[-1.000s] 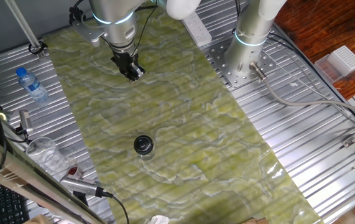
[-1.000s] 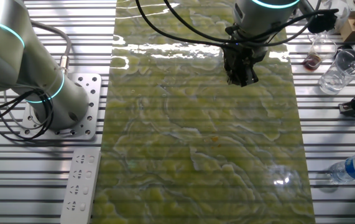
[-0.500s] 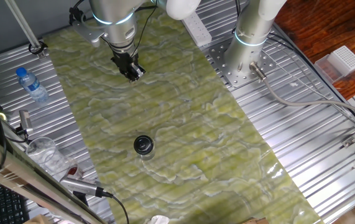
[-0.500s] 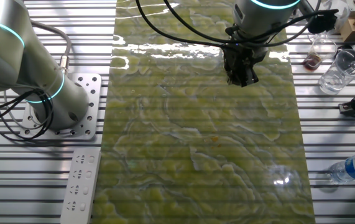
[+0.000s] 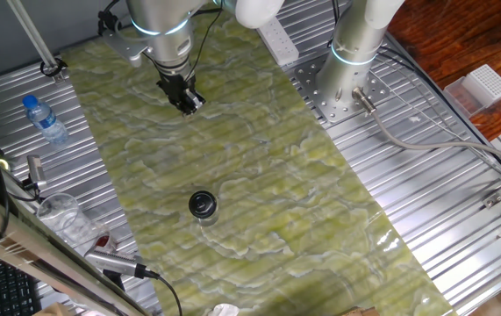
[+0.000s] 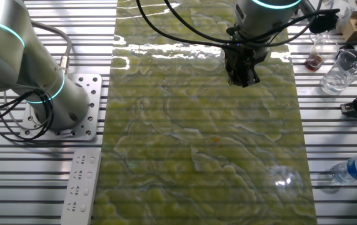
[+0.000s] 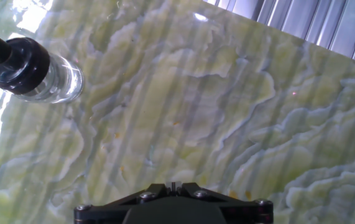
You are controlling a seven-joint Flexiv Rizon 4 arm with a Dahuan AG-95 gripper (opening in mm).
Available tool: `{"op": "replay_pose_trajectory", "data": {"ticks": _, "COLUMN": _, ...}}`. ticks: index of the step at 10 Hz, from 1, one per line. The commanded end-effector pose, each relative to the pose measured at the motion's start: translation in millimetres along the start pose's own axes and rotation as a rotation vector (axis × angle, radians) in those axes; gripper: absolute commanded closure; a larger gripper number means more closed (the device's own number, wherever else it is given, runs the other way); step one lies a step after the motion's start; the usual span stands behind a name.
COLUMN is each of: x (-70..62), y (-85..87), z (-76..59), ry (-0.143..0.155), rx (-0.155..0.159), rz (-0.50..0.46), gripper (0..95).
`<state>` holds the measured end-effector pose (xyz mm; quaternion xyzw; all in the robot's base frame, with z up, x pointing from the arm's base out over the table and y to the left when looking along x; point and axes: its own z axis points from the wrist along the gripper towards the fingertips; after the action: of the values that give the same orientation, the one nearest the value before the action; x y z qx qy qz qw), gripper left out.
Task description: Screw the lid onto the jar
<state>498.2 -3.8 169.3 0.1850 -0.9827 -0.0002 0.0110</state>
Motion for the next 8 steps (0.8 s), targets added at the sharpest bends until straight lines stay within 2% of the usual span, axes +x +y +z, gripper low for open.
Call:
{"op": "replay_pose_trajectory", "data": {"ticks": 1, "x": -0.1, "y": 0.0, "z": 0.0, "ry": -0.008, "rx": 0.001, "rz": 0.008, "gripper": 95.0}}
{"op": "replay_pose_trajectory", "data": {"ticks": 4, "x": -0.2, "y": -0.1, "z": 0.3, "ry": -0.010, "rx": 0.001, "rz": 0.017, "gripper": 95.0}}
{"op": "replay_pose_trajectory", "data": {"ticks": 8, "x": 0.3, "y": 0.0, "z": 1.2, "ry": -0.016, "rx": 0.003, "rz": -0.056, "gripper": 95.0}}
